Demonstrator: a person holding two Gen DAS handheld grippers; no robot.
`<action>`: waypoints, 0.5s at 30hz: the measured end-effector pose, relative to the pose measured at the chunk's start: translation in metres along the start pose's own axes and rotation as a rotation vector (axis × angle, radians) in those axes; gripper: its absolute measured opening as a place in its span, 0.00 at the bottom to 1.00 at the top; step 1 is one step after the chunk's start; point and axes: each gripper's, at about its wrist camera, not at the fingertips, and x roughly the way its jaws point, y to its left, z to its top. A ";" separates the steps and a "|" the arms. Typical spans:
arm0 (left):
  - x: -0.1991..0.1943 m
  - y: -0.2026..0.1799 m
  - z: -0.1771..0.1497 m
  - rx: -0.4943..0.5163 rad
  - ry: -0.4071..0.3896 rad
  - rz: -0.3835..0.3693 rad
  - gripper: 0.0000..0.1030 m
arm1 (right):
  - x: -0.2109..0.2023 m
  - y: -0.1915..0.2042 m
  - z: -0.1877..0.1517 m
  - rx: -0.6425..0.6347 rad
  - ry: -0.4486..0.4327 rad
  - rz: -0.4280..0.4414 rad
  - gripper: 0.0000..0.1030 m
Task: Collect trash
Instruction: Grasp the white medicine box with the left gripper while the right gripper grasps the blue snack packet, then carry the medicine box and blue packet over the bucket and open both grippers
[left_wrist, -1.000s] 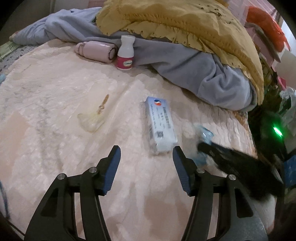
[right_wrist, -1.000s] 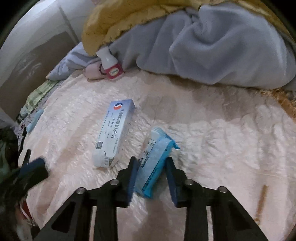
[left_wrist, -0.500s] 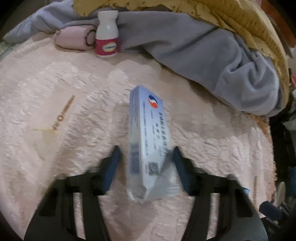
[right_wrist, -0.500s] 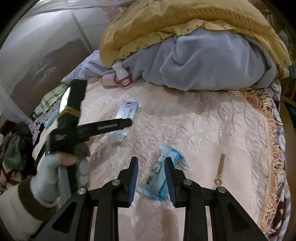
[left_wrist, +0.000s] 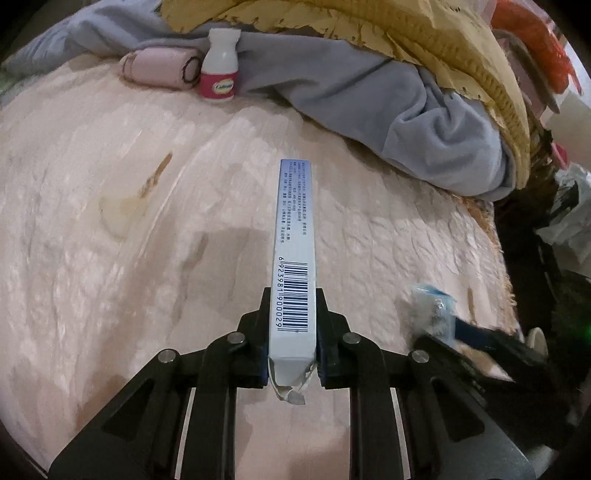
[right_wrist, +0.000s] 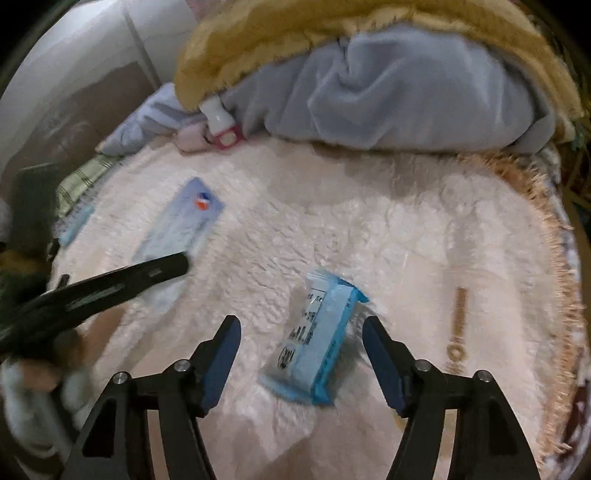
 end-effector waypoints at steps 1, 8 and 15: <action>-0.004 0.003 -0.004 -0.008 0.003 -0.009 0.15 | 0.000 0.000 0.000 0.000 0.000 0.000 0.39; -0.024 -0.010 -0.031 0.027 -0.008 -0.024 0.15 | -0.039 0.001 -0.016 -0.036 -0.066 0.041 0.28; -0.053 -0.056 -0.059 0.116 -0.054 -0.052 0.15 | -0.100 -0.005 -0.047 -0.021 -0.127 0.070 0.28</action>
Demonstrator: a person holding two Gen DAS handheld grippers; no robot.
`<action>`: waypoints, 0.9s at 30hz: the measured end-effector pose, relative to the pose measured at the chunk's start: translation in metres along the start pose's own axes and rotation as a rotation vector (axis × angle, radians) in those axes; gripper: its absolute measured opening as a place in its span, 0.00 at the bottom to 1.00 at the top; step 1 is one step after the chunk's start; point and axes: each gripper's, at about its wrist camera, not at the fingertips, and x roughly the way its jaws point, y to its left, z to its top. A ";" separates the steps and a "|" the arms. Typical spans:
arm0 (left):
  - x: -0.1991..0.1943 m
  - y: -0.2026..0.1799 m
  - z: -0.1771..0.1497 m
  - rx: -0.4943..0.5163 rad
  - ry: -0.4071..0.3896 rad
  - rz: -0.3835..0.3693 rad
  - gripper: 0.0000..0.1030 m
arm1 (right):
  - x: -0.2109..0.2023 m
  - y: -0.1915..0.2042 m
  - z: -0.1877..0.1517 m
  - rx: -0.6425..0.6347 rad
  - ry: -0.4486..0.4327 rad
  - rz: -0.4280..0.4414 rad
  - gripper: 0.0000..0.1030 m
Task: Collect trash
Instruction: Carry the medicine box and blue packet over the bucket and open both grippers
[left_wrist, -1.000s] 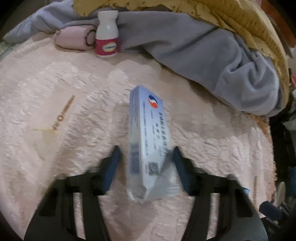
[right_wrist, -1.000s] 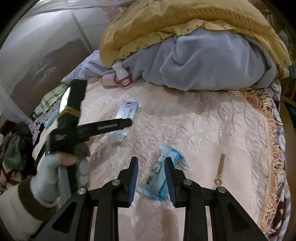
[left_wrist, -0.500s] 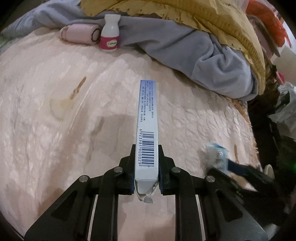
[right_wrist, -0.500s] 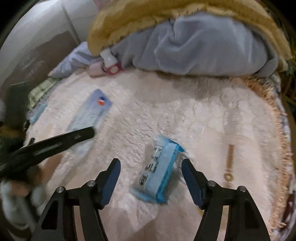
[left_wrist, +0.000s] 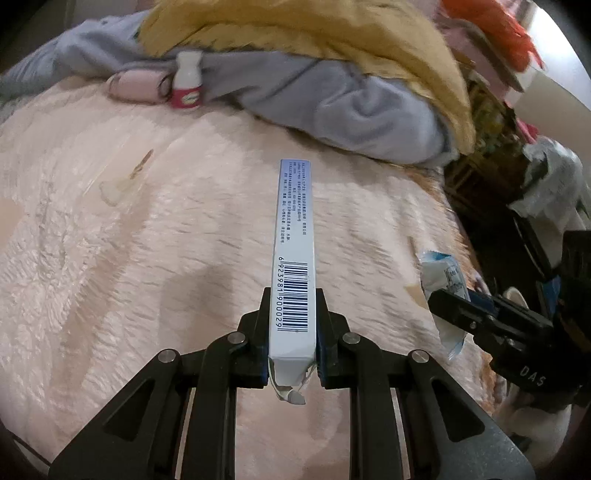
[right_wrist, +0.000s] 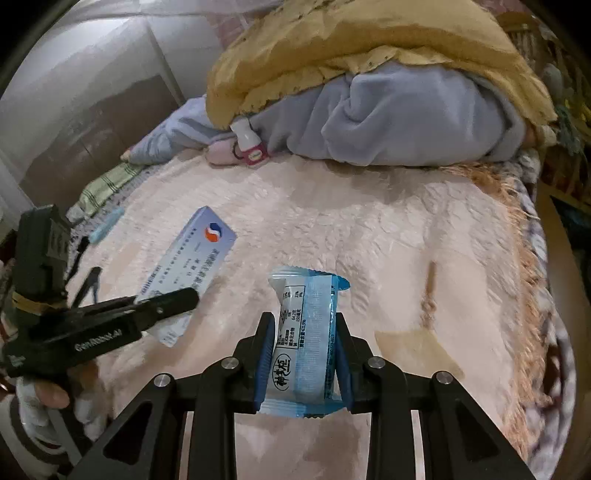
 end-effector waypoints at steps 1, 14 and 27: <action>-0.003 -0.006 -0.002 0.013 -0.005 -0.004 0.15 | -0.005 0.000 -0.002 -0.001 -0.007 -0.002 0.28; -0.022 -0.098 -0.032 0.183 -0.037 -0.065 0.15 | -0.083 -0.016 -0.030 0.003 -0.096 -0.062 0.28; -0.012 -0.169 -0.049 0.283 -0.007 -0.138 0.15 | -0.131 -0.062 -0.051 0.067 -0.141 -0.139 0.28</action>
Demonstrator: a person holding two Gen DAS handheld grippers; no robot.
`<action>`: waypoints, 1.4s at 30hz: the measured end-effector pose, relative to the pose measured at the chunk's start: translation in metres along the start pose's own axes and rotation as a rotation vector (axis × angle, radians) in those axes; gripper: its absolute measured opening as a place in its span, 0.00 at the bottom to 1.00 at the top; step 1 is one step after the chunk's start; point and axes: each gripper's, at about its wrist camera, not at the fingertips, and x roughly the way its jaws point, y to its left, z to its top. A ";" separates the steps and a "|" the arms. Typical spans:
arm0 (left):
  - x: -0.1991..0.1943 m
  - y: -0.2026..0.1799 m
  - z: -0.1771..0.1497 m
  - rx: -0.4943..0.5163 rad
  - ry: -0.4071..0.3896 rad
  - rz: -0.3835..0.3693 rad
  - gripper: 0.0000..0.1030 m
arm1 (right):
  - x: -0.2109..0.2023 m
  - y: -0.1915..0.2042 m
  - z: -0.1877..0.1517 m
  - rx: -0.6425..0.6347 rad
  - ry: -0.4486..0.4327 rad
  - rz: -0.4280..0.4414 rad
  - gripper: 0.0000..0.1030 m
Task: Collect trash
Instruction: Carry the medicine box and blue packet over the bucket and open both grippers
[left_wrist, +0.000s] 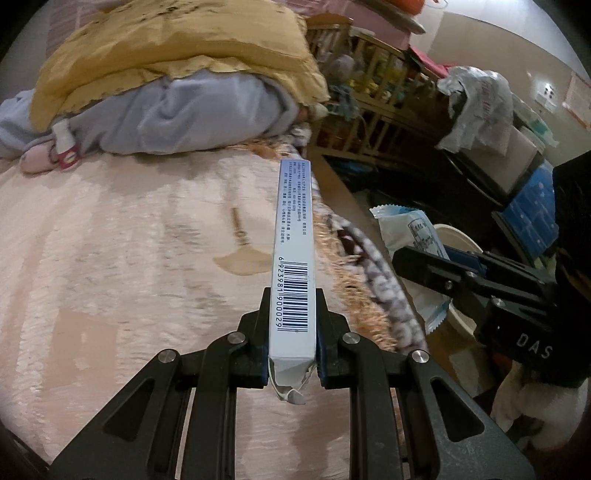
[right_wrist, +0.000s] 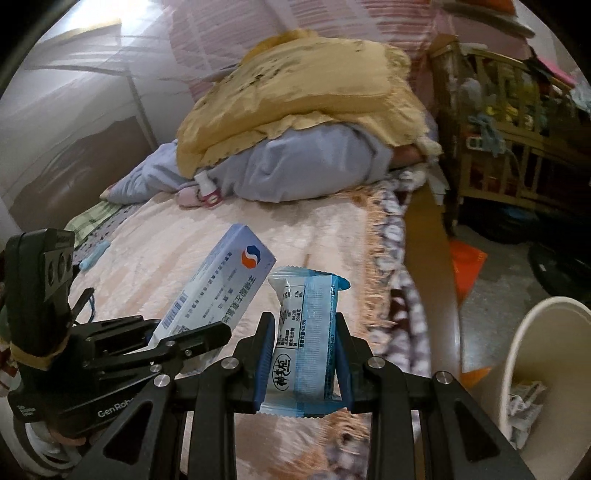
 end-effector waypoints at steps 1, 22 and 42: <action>0.002 -0.006 0.000 0.008 0.003 -0.006 0.15 | -0.005 -0.010 -0.001 0.013 -0.007 -0.012 0.28; 0.059 -0.119 0.009 0.147 0.079 -0.134 0.15 | -0.065 -0.138 -0.041 0.217 -0.034 -0.189 0.28; 0.105 -0.196 0.016 0.224 0.137 -0.227 0.15 | -0.090 -0.221 -0.078 0.410 -0.053 -0.272 0.28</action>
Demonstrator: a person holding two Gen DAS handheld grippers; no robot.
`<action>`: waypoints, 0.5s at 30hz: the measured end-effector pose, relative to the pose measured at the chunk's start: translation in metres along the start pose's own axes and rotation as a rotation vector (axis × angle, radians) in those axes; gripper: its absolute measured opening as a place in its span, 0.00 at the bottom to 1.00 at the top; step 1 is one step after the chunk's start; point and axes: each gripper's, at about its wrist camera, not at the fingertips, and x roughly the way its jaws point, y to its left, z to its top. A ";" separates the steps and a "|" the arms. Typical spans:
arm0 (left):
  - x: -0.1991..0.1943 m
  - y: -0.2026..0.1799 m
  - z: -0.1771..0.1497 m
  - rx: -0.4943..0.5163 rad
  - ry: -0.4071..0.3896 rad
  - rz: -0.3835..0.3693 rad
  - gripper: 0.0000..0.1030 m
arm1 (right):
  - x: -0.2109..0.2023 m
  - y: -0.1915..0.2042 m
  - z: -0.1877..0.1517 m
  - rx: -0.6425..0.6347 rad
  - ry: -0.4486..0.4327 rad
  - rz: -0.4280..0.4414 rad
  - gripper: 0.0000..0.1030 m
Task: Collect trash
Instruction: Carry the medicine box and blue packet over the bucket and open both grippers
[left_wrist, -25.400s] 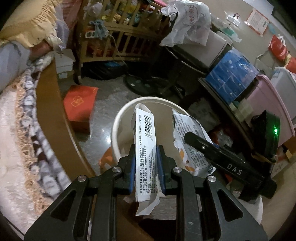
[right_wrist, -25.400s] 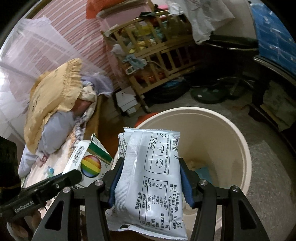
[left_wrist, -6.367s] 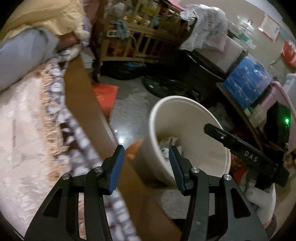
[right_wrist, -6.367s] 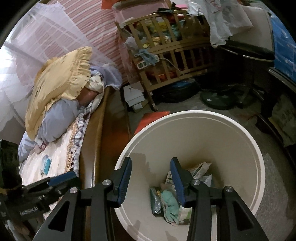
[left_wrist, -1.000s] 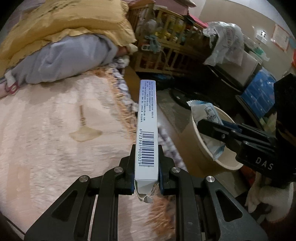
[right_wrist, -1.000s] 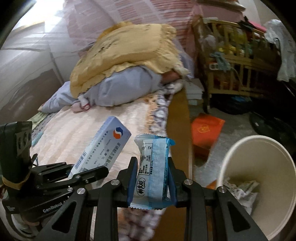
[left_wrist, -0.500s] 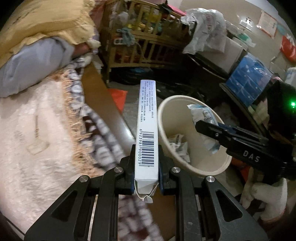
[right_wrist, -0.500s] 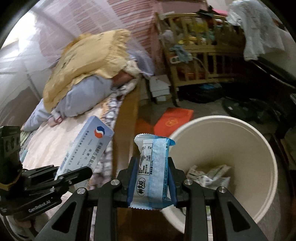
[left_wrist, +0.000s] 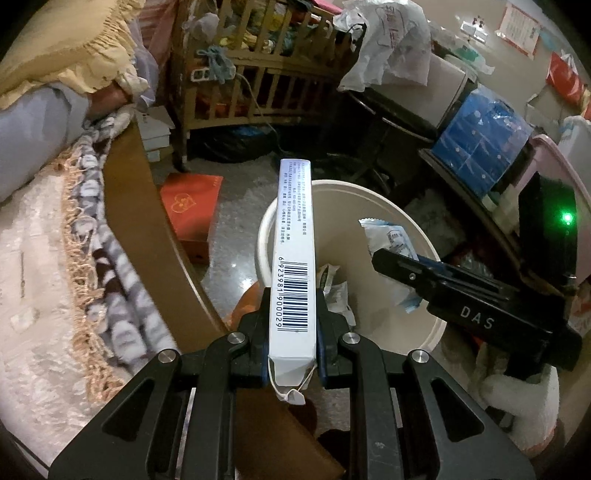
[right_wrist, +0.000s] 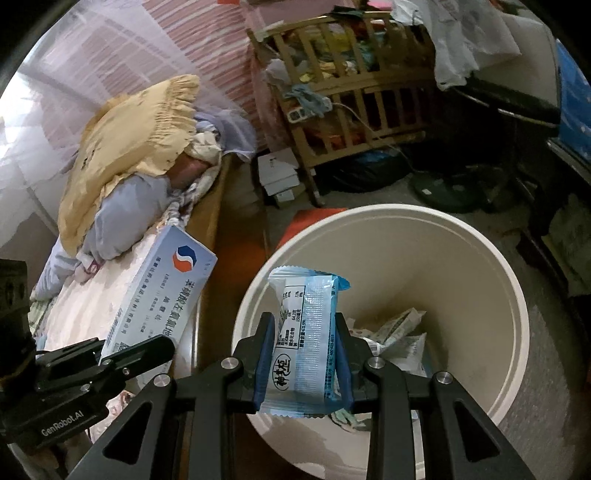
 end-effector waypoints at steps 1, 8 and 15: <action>0.003 -0.001 0.001 0.000 0.004 -0.002 0.15 | 0.000 -0.003 0.000 0.004 -0.002 -0.001 0.28; 0.024 -0.008 0.006 -0.004 0.024 -0.018 0.15 | 0.002 -0.017 0.002 0.046 -0.007 -0.015 0.28; 0.041 -0.015 0.012 -0.014 0.037 -0.062 0.17 | -0.001 -0.031 0.004 0.094 -0.034 -0.036 0.30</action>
